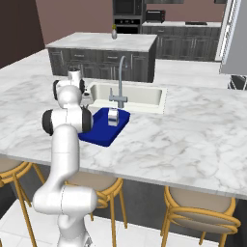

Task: Take out the milk from the fridge and place it on the tray on the counter. Then take the sugar cube near the tray and place it in the tray.

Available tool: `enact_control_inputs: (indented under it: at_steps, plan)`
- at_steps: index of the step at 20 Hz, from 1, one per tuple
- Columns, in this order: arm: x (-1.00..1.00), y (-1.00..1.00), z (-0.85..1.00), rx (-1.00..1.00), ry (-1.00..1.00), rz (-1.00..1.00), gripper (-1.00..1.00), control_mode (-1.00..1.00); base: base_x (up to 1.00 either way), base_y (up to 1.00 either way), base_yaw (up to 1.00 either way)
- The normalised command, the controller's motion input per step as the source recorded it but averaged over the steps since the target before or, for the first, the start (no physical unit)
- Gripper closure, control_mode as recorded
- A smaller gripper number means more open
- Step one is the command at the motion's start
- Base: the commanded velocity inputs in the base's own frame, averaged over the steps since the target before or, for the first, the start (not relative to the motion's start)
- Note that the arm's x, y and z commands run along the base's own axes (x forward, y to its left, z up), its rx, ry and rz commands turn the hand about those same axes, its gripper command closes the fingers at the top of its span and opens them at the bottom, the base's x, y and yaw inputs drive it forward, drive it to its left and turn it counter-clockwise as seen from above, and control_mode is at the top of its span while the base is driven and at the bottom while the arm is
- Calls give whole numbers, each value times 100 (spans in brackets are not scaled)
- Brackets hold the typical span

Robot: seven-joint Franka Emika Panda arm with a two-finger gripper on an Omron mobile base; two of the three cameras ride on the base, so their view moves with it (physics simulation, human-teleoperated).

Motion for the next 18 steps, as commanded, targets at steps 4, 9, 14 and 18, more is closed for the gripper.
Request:
enact_control_inputs:
  at_steps: [4,9,14,18]
  plan:
    - [6,2,-9,0,-9,-5,-100,-100,0,0,0]
    - [16,5,0,0,-5,-9,-100,-100,0,0,0]
    - [20,0,-3,0,0,-8,-100,-100,0,0,0]
    - [27,0,-10,0,0,-7,-100,-100,0,0,0]
